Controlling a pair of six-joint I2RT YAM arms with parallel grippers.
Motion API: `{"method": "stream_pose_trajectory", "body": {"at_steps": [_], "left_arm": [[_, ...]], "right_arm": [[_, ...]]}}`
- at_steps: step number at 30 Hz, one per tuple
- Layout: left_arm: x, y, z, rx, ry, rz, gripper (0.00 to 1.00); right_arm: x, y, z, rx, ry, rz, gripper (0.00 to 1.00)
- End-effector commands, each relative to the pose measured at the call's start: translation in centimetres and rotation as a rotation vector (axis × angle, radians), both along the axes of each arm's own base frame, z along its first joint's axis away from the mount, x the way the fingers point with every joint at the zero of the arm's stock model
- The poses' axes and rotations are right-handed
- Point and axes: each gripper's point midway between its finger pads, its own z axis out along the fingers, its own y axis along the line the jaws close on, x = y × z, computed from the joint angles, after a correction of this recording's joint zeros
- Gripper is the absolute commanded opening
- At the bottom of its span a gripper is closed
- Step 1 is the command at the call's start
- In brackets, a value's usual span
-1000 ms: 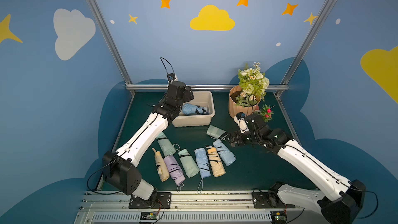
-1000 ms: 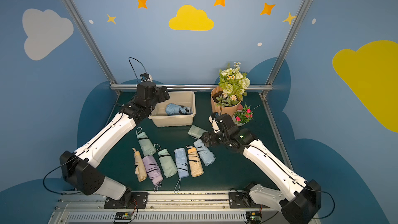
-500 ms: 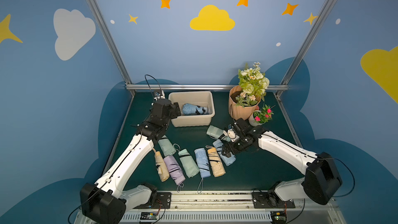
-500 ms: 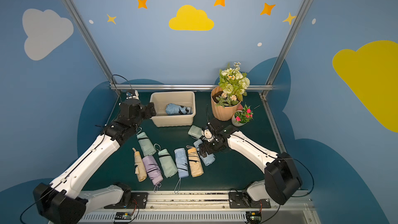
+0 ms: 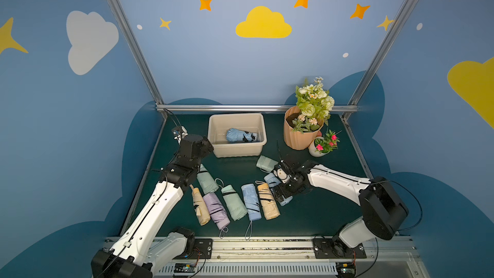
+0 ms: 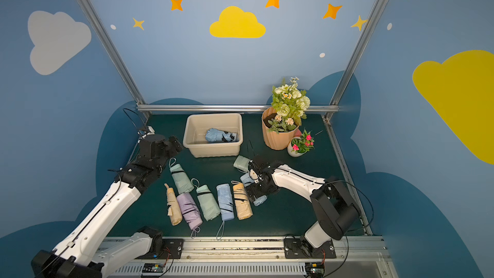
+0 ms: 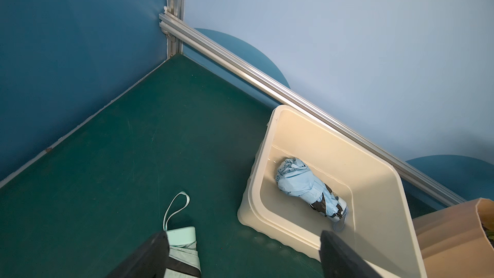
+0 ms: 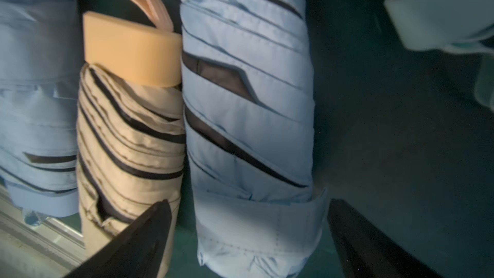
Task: Put the umbrella into the storage box
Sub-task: Pick up the umbrella from the center of the board.
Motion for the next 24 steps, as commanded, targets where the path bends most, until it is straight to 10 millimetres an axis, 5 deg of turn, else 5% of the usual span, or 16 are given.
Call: {"method": "stream_pose_trajectory", "body": {"at_steps": [1, 13, 24], "left_arm": [[-0.5, 0.6, 0.6, -0.017, -0.015, 0.033, 0.93], [-1.6, 1.5, 1.6, -0.045, -0.053, 0.079, 0.92], [-2.5, 2.3, 1.7, -0.047, -0.063, 0.125, 0.91]], "right_arm": [[1.5, 0.4, 0.0, -0.049, -0.057, 0.0, 0.96], [3.4, 3.7, -0.6, -0.008, -0.141, 0.025, 0.9], [3.4, 3.3, -0.8, -0.03, -0.153, 0.049, 0.54]]}}
